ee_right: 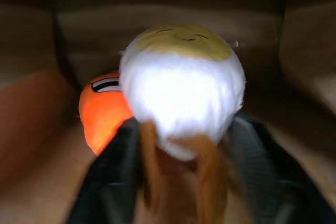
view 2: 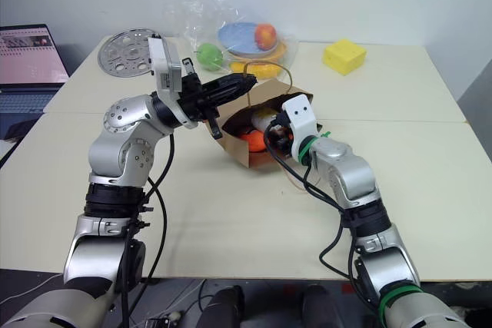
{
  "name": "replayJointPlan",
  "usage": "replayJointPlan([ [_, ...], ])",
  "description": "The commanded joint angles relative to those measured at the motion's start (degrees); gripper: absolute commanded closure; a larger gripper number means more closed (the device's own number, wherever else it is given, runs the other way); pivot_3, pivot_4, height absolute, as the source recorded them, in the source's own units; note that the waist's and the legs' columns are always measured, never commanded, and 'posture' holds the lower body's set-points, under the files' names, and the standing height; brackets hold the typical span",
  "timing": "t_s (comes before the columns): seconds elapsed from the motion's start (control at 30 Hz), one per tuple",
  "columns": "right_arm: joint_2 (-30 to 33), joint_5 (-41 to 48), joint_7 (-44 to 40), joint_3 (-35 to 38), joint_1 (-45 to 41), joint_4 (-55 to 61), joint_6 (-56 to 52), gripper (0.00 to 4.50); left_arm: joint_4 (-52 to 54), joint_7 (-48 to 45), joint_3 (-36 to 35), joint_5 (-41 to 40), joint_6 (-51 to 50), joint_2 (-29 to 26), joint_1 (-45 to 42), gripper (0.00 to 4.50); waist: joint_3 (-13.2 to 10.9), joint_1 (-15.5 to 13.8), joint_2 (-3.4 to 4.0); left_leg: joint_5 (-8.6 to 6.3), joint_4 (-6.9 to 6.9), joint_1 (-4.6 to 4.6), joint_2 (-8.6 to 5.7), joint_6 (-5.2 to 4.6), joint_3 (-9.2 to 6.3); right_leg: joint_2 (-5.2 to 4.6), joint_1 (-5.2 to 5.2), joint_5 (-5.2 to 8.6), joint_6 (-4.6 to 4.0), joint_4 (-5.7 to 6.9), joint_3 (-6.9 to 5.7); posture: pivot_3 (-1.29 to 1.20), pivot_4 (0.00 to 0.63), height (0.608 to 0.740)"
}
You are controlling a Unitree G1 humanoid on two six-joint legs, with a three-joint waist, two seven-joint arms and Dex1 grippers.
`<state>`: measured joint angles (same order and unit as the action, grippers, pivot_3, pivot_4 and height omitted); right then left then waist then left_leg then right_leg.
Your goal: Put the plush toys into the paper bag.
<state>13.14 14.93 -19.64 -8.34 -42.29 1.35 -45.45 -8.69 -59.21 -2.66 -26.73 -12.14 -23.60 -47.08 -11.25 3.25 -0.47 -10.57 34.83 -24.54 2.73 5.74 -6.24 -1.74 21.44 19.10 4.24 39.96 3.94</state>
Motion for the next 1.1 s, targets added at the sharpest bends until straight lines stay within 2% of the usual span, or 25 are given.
replayJointPlan([
  [0.03, 1.61, 1.79, -1.13, 2.76, 1.66, 7.88, -1.52, 0.48, 2.79, 0.57, -0.75, -0.74, 0.36, -0.18, 0.03, 4.50, 0.00, 0.00, 0.00, 0.00, 0.00, 0.00, 0.00, 0.00, 0.00, 0.00, 0.00, 0.00, 0.00, 0.00, 0.00, 0.00, 0.150, 0.740],
  [0.07, 2.21, 2.56, -1.27, 3.55, 2.69, 10.46, -2.78, 0.12, 2.88, 0.63, -0.78, -0.77, 0.34, -0.16, 0.13, 4.50, 0.00, 0.00, 0.00, 0.00, 0.00, 0.00, 0.00, 0.00, -0.01, 0.00, -0.01, 0.00, 0.00, 0.00, 0.00, 0.00, 0.150, 0.740],
  [0.1, 3.06, 3.27, -1.39, 4.36, 3.88, 13.37, -4.28, 0.06, 3.00, 0.68, -0.77, -0.76, 0.36, -0.14, 0.30, 4.50, 0.00, -0.03, 0.00, 0.00, 0.00, 0.00, 0.00, 0.00, 0.00, 0.00, 0.00, 0.00, 0.00, 0.00, 0.00, 0.00, 0.150, 0.740],
  [0.4, 13.01, 9.09, -2.47, 14.40, 12.06, 30.36, -16.15, 0.06, 2.84, 0.53, -0.78, -0.78, 0.70, 0.13, 0.45, 4.50, 0.00, -0.18, -0.01, 0.00, 0.02, -0.01, 0.00, 0.00, 0.00, 0.00, -0.02, 0.00, 0.00, -0.01, 0.01, 0.00, 0.150, 0.740],
  [0.63, 17.19, 9.67, -2.90, 14.78, 20.30, 32.27, -16.62, 0.06, 2.19, 0.20, -0.76, -0.71, 0.97, 0.23, 0.09, 4.50, 0.00, -0.02, -0.01, 0.00, 0.02, 0.00, 0.00, 0.00, 0.02, 0.00, -0.03, 0.00, 0.00, -0.01, 0.02, 0.00, 0.150, 0.740],
  [0.83, 9.34, 8.83, 0.38, 11.00, 25.16, 28.12, -14.88, 0.06, 1.90, -0.04, -0.71, -0.65, 0.99, 0.26, -0.14, 4.50, 0.00, 0.19, -0.01, 0.00, 0.02, 0.00, 0.00, 0.00, 0.03, 0.01, -0.02, 0.00, 0.01, 0.00, 0.05, 0.00, 0.150, 0.740],
  [1.07, 9.39, 4.43, 0.46, 6.21, 26.62, 21.54, -9.55, 0.06, 2.53, 0.25, -0.68, -0.65, 0.39, 0.04, -0.10, 4.50, 0.01, -0.08, -0.02, 0.00, 0.04, 0.01, -0.01, 0.00, 0.02, 0.00, -0.04, 0.00, 0.01, -0.01, 0.04, 0.00, 0.150, 0.740],
  [1.1, 9.10, 4.70, 0.36, 6.56, 26.53, 21.55, -9.56, 0.22, 2.56, 0.31, -0.73, -0.55, 0.41, -0.10, -0.03, 4.50, 0.01, -0.07, -0.01, 0.00, 0.04, 0.01, -0.01, 0.00, 0.01, 0.00, -0.05, 0.00, 0.01, -0.01, 0.03, 0.00, 0.150, 0.740],
])
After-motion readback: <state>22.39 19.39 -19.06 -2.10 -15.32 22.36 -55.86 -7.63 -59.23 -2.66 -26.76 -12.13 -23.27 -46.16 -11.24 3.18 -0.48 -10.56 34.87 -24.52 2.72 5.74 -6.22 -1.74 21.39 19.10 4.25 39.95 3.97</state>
